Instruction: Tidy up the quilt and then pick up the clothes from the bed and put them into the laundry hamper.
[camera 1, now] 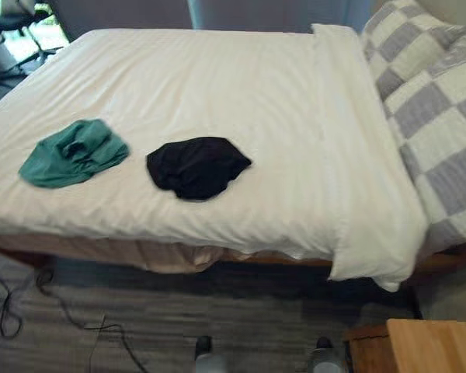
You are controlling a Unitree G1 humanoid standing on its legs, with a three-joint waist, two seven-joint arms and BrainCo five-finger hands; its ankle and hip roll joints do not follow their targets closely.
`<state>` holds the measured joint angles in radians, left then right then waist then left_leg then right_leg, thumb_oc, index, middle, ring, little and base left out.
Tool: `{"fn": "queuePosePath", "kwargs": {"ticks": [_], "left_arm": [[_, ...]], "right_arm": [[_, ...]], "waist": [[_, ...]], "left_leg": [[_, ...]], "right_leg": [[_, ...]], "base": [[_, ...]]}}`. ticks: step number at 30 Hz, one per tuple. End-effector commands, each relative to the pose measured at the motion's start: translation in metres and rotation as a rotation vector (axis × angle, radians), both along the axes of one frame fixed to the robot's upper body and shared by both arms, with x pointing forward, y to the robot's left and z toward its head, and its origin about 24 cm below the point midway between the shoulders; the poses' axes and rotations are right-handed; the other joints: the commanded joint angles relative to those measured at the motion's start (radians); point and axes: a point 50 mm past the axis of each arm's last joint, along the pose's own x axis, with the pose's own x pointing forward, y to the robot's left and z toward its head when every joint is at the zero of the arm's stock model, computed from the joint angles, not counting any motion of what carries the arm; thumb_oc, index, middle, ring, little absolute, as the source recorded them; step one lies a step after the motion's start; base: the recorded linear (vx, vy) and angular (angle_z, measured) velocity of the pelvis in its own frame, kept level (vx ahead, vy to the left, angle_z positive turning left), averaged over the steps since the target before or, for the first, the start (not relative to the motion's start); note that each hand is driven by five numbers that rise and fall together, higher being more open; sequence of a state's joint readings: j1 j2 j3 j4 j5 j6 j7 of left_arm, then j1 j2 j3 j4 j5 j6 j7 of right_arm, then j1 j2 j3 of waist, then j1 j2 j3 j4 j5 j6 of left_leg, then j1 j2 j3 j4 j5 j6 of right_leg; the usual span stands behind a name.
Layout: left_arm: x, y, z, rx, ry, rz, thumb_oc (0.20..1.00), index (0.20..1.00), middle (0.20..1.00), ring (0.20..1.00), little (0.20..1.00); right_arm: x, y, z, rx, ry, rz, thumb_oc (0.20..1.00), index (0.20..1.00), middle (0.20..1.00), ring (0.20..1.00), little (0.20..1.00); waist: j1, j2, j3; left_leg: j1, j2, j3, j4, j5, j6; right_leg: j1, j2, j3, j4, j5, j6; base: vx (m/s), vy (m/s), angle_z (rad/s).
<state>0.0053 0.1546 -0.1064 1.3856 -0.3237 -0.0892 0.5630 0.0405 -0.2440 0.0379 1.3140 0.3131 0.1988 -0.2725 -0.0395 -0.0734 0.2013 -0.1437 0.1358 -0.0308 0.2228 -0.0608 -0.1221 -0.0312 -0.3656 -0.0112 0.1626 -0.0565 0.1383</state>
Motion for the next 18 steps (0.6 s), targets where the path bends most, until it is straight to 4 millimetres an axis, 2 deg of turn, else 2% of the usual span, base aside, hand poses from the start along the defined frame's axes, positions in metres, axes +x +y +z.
{"fn": "queuePosePath", "kwargs": {"ticks": [1, 2, 3, 4, 6, 7, 8, 9, 10, 12, 13, 14, 15, 16, 17, 18], "left_arm": [[0.038, 0.02, 0.014, 0.129, -0.096, -0.286, 1.0, 1.0, 1.0, 1.0, 1.0], [0.04, 0.022, 0.015, 0.129, -0.092, -0.308, 1.0, 1.0, 1.0, 1.0, 1.0], [0.04, 0.024, 0.015, 0.123, -0.075, -0.331, 1.0, 1.0, 1.0, 1.0, 1.0], [0.036, 0.026, 0.014, 0.114, -0.051, -0.328, 1.0, 1.0, 1.0, 1.0, 1.0], [0.032, 0.033, 0.015, 0.09, -0.021, -0.304, 1.0, 1.0, 1.0, 1.0, 1.0], [0.038, 0.034, 0.015, 0.083, -0.013, -0.326, 1.0, 1.0, 1.0, 1.0, 1.0], [0.046, 0.03, 0.016, 0.08, -0.028, -0.346, 1.0, 1.0, 1.0, 1.0, 1.0], [0.052, 0.027, 0.017, 0.081, -0.048, -0.347, 1.0, 1.0, 1.0, 1.0, 1.0], [0.06, 0.023, 0.018, 0.082, -0.072, -0.346, 1.0, 1.0, 1.0, 1.0, 1.0], [0.08, 0.014, 0.022, 0.09, -0.127, -0.349, 1.0, 1.0, 1.0, 1.0, 1.0], [0.082, 0.01, 0.022, 0.09, -0.147, -0.33, 1.0, 1.0, 1.0, 1.0, 1.0], [0.081, 0.003, 0.02, 0.05, -0.171, -0.323, 1.0, 1.0, 1.0, 1.0, 1.0], [0.08, 0.001, 0.019, 0.029, -0.17, -0.332, 1.0, 1.0, 1.0, 1.0, 1.0], [0.073, -0.011, 0.014, -0.012, -0.179, -0.282, 1.0, 1.0, 1.0, 1.0, 1.0], [0.061, -0.014, 0.012, 0.019, -0.164, -0.204, 1.0, 1.0, 1.0, 1.0, 1.0], [0.055, -0.011, 0.011, 0.028, -0.147, -0.193, 1.0, 1.0, 1.0, 1.0, 1.0]], "right_arm": [[0.017, -0.006, 0.003, -0.035, -0.068, 0.023, 1.0, 1.0, 1.0, 1.0, 1.0], [0.017, -0.006, 0.003, -0.032, -0.075, 0.015, 1.0, 1.0, 1.0, 1.0, 1.0], [0.019, -0.004, 0.003, -0.031, -0.084, 0.017, 1.0, 1.0, 1.0, 1.0, 1.0], [0.024, -0.003, 0.004, -0.039, -0.099, 0.042, 1.0, 1.0, 1.0, 1.0, 1.0], [0.032, 0.004, 0.003, -0.05, -0.116, 0.083, 1.0, 1.0, 1.0, 1.0, 1.0], [0.038, 0.008, 0.003, -0.051, -0.132, 0.085, 1.0, 1.0, 1.0, 1.0, 1.0], [0.045, 0.009, 0.004, -0.045, -0.142, 0.119, 1.0, 1.0, 1.0, 1.0, 1.0], [0.049, 0.009, 0.005, -0.04, -0.141, 0.151, 1.0, 1.0, 1.0, 1.0, 1.0], [0.051, 0.01, 0.005, -0.034, -0.137, 0.176, 1.0, 1.0, 1.0, 1.0, 1.0], [0.047, 0.009, 0.004, -0.013, -0.117, 0.186, 1.0, 1.0, 1.0, 1.0, 1.0], [0.042, 0.008, 0.003, -0.012, -0.105, 0.191, 1.0, 1.0, 1.0, 1.0, 1.0], [0.035, 0.005, 0.003, -0.044, -0.073, 0.204, 1.0, 1.0, 1.0, 1.0, 1.0], [0.034, 0.004, 0.003, -0.051, -0.069, 0.203, 1.0, 1.0, 1.0, 1.0, 1.0], [0.033, 0.005, 0.003, -0.063, -0.061, 0.181, 1.0, 1.0, 1.0, 1.0, 1.0], [0.036, 0.004, 0.004, -0.06, -0.101, 0.131, 1.0, 1.0, 1.0, 1.0, 1.0], [0.041, 0.004, 0.004, -0.05, -0.128, 0.126, 1.0, 1.0, 1.0, 1.0, 1.0]], "waist": [[-0.009, 0.061, 0.033], [-0.008, 0.062, 0.032], [-0.004, 0.066, 0.026], [-0.008, 0.078, 0.023], [-0.035, 0.097, 0.013], [-0.053, 0.095, 0.004], [-0.06, 0.088, 0.009], [-0.064, 0.083, 0.015], [-0.076, 0.078, 0.025], [-0.109, 0.077, 0.038], [-0.119, 0.077, 0.035], [-0.123, 0.065, 0.036], [-0.121, 0.063, 0.034], [-0.104, 0.058, 0.039], [-0.086, 0.047, 0.047], [-0.083, 0.044, 0.043]], "left_leg": [[0.006, 0.047, -0.028, -0.09, 0.091, 0.003], [0.008, 0.037, -0.016, -0.086, 0.084, 0.009], [0.025, 0.016, 0.015, -0.106, 0.083, 0.022], [0.057, -0.003, 0.043, -0.137, 0.082, 0.037], [0.105, -0.025, 0.072, -0.209, 0.085, 0.07], [0.133, -0.043, 0.115, -0.253, 0.086, 0.078], [0.151, -0.065, 0.151, -0.279, 0.086, 0.079], [0.16, -0.081, 0.16, -0.29, 0.081, 0.083], [0.173, -0.102, 0.163, -0.298, 0.069, 0.097], [0.16, -0.134, 0.165, -0.272, 0.042, 0.12], [0.15, -0.145, 0.169, -0.245, 0.03, 0.127], [0.113, -0.16, 0.21, -0.078, -0.03, 0.118], [0.102, -0.162, 0.214, -0.058, -0.036, 0.115], [0.045, -0.154, 0.194, 0.053, -0.026, 0.101], [-0.005, -0.121, 0.153, 0.124, -0.005, 0.095], [0.005, -0.083, 0.15, 0.093, 0.011, 0.088]], "right_leg": [[0.05, -0.049, 0.05, 0.151, 0.14, 0.065], [0.046, -0.064, 0.039, 0.156, 0.161, 0.063], [0.031, -0.099, 0.015, 0.172, 0.234, 0.064], [-0.019, -0.095, 0.016, 0.195, 0.275, 0.061], [-0.065, 0.03, 0.012, 0.177, 0.166, 0.047], [-0.079, 0.153, -0.038, 0.126, 0.096, 0.04], [-0.092, 0.247, -0.102, 0.067, 0.06, 0.023], [-0.11, 0.283, -0.128, 0.045, 0.057, 0.013], [-0.161, 0.304, -0.128, 0.047, 0.083, 0.013], [-0.199, 0.338, -0.068, 0.04, 0.081, -0.003], [-0.194, 0.349, -0.047, 0.037, 0.077, -0.01], [-0.146, 0.308, -0.06, 0.019, 0.062, -0.023], [-0.142, 0.301, -0.061, 0.015, 0.063, -0.025], [-0.12, 0.287, -0.055, 0.014, 0.062, -0.041], [-0.083, 0.279, -0.026, -0.009, 0.061, -0.048], [-0.074, 0.274, -0.017, -0.018, 0.062, -0.045]], "base": [[0.25, 0.699, 0.68], [0.16, 0.448, 0.97], [0.2, 0.505, 0.72], [0.24, 0.576, 0.05], [0.28, 0.514, -0.92], [0.29, 0.448, -0.89], [0.22, 0.367, -0.48], [0.09, 0.258, -0.24], [-0.02, 0.174, -0.19], [-0.03, 0.14, 0.08], [0.1, 0.2, 0.74], [0.12, 0.182, 1.11], [0.17, 0.204, 1.24], [0.2, 0.199, 0.99], [0.25, 0.263, 0.56], [0.19, 0.196, 0.12]]}}
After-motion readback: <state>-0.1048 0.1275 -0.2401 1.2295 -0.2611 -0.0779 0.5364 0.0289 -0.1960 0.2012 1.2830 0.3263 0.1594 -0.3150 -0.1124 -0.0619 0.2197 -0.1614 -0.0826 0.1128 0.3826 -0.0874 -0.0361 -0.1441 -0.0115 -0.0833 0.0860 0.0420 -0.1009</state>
